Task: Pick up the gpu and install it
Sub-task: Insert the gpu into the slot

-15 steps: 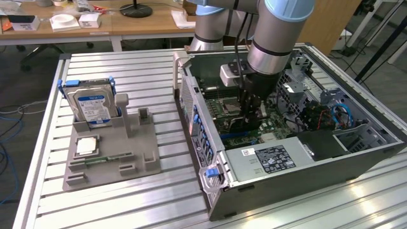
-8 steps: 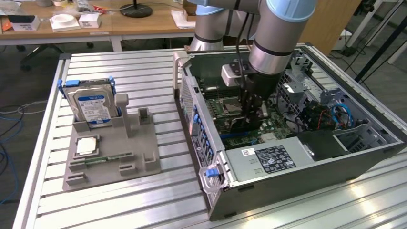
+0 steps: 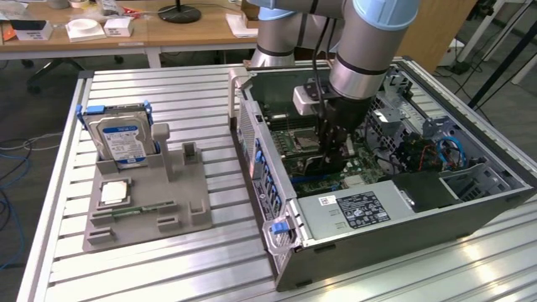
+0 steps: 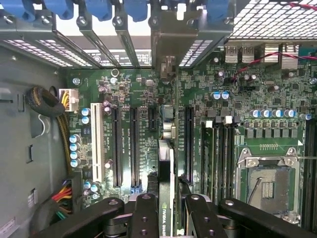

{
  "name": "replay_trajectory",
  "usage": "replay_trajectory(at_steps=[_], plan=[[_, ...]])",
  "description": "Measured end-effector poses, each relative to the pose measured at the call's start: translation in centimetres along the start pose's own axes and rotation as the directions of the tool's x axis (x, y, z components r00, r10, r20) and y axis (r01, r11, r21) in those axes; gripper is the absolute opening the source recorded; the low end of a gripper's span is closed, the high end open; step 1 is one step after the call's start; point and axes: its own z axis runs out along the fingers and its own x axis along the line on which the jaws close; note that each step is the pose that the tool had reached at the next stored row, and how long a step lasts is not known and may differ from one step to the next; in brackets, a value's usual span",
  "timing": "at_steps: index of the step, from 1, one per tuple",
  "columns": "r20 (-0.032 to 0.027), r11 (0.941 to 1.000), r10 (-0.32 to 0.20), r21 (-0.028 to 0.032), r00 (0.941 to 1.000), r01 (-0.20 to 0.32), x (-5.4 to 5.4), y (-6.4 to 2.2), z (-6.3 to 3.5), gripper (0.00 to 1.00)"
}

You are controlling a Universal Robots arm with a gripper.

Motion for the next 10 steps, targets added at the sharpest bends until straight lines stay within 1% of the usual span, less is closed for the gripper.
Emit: replay_trajectory(at_steps=[5,7,10], plan=[[-0.0008,1.0000,0.000,-0.0001,1.0000,0.000,0.03,0.26,0.24,0.26],[0.0018,1.0000,0.000,-0.0002,1.0000,0.000,0.01,0.41,0.42,0.26],[0.0005,1.0000,0.000,0.0002,1.0000,0.000,0.02,0.48,0.46,0.26]])
